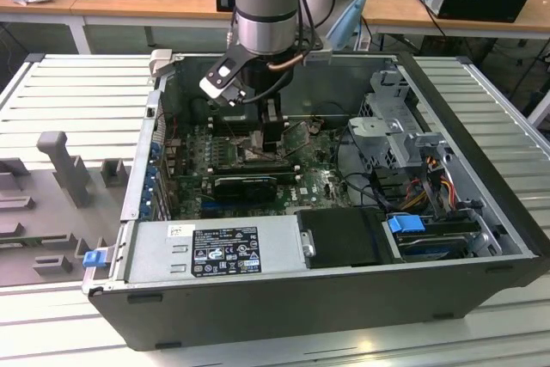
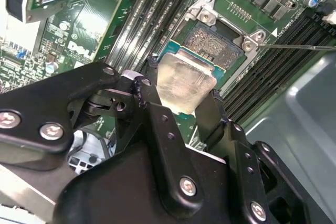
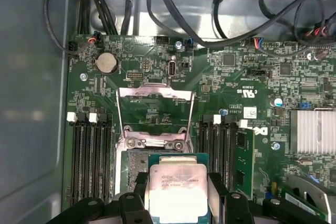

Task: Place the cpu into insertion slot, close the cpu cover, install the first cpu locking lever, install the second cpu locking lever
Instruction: 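Place the cpu into insertion slot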

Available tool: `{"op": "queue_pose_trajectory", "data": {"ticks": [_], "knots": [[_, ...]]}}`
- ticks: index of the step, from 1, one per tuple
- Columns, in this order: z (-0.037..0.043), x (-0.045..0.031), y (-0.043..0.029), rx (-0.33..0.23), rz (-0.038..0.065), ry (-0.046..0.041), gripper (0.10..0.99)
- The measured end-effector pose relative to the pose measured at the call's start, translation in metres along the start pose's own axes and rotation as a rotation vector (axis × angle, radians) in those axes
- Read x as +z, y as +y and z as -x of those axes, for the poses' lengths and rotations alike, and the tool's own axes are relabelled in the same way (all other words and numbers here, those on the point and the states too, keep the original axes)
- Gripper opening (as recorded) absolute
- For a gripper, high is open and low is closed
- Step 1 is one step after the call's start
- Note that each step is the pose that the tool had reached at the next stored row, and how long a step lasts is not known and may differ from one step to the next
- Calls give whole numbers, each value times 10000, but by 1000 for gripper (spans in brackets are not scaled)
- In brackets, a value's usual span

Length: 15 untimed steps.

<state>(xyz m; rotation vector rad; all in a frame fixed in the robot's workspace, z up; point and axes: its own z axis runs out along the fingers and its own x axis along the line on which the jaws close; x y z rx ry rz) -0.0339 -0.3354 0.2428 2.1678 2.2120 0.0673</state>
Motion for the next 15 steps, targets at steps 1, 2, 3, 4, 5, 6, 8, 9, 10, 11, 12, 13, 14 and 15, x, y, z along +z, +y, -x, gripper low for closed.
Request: {"op": "queue_pose_trajectory", "data": {"ticks": [1,2,3,4,5,6,8,9,10,11,12,13,14,15], "knots": [[-5,12,-6,-1,0,0,529],[-8,21,-12,-1,1,0,529],[-16,37,-22,0,1,0,529],[-21,44,-27,0,0,0,529],[-31,57,-36,1,0,-1,529],[-43,72,-46,2,1,0,529],[-64,90,-54,12,1,0,529],[-77,104,-60,32,1,-1,529],[-88,120,-68,76,1,-4,529],[-93,128,-73,105,0,-6,529],[-100,136,-81,134,0,-8,529],[-108,149,-91,149,1,-6,529],[-113,157,-96,153,2,-3,529],[-116,164,-100,154,1,-2,529]]}}
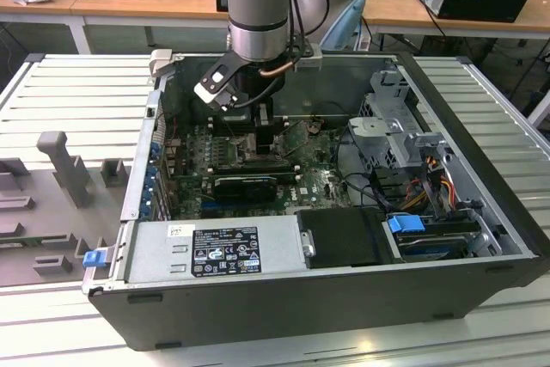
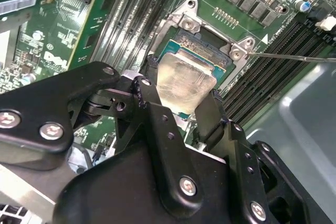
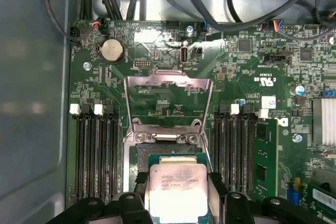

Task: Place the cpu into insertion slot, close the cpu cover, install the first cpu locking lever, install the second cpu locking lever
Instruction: 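Place the cpu into insertion slot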

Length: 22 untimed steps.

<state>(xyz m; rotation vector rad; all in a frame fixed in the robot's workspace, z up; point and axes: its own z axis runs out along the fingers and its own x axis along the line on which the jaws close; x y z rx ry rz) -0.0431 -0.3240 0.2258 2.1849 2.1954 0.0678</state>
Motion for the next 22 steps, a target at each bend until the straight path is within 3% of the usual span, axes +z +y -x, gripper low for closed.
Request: {"op": "queue_pose_trajectory", "data": {"ticks": [12,22], "knots": [[-55,163,-12,144,0,29,529],[-81,211,-15,270,0,22,529]]}}
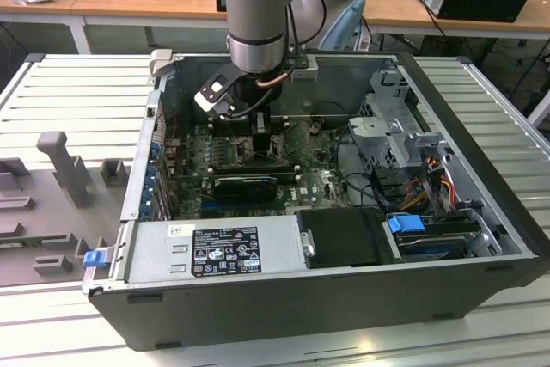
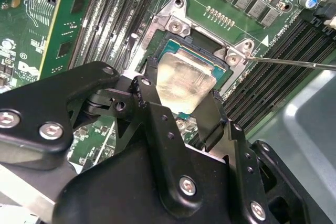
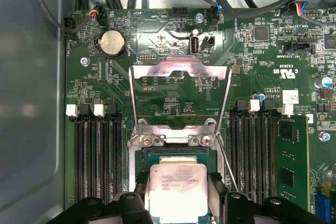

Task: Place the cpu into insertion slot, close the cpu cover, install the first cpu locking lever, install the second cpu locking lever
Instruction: 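Place the cpu into insertion slot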

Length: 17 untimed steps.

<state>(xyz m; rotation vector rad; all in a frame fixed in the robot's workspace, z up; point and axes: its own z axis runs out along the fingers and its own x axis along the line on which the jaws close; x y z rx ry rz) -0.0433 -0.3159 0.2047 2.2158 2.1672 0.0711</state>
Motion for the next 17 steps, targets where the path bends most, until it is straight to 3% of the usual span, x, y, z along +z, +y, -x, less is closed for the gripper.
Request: {"op": "queue_pose_trajectory", "data": {"ticks": [11,13,14,17], "knots": [[-2,24,1,0,0,0,529],[-2,24,1,0,0,0,541],[-2,25,1,0,0,1,608],[-3,23,2,0,1,3,608]]}}
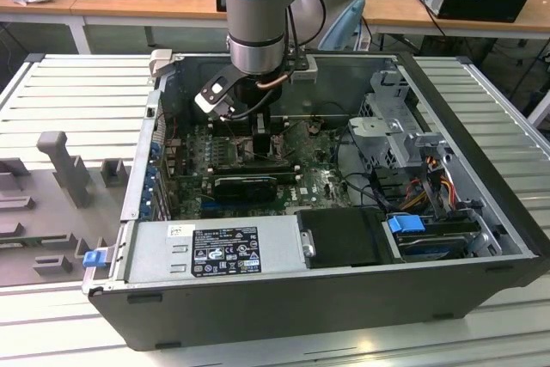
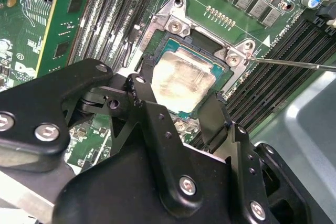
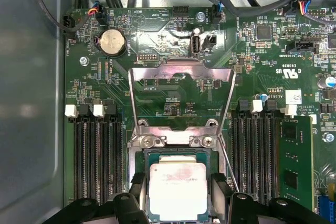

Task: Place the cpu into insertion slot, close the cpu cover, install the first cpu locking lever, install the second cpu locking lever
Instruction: 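Place the cpu into insertion slot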

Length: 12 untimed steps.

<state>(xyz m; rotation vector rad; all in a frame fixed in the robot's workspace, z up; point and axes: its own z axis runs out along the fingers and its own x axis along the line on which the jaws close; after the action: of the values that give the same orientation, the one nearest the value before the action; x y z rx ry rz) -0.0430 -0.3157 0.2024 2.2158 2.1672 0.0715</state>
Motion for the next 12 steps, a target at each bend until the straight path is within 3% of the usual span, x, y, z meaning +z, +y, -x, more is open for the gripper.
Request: {"op": "queue_pose_trajectory", "data": {"ticks": [2,3,4,7,8,12], "knots": [[0,-30,1,0,-1,-2,608],[1,-44,2,0,-1,-3,525],[0,-55,3,0,-1,-3,525],[0,-86,5,-1,-1,-7,341],[0,-94,6,-1,-1,-8,341],[0,-115,7,0,-1,-8,102]]}}
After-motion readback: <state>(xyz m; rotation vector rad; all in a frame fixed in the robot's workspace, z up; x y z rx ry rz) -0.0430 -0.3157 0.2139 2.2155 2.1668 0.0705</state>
